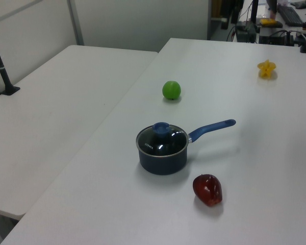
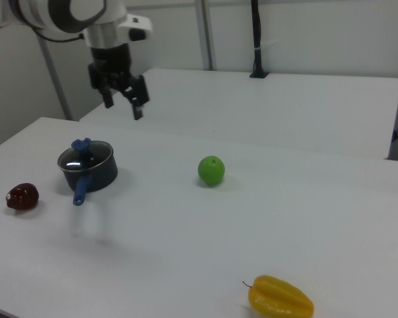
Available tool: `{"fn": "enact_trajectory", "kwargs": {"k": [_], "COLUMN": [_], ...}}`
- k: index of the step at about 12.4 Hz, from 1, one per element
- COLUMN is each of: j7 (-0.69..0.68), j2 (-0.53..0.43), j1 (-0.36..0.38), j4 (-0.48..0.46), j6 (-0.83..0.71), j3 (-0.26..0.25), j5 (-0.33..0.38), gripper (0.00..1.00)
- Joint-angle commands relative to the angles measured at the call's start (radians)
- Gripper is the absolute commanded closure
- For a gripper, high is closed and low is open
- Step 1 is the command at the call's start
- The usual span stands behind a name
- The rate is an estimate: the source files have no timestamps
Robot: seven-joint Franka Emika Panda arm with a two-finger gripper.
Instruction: Open lid
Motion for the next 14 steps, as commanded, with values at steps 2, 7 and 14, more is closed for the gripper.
{"fn": "enact_trajectory", "kwargs": {"k": [2,7,14], "j7": [0.434,0.896,1.148], "j2": [0.095,0.241,0.409], "j1": [0.188,0.329,0.426], "j4": [-0.012,0.053,0.146], "j6": [0.144,0.285,0.351], "j3": [-0.014,-0.002,0.018], "j5": [-0.020,-0.020,-0.134], "gripper": [0.00,0.00,0.00]}}
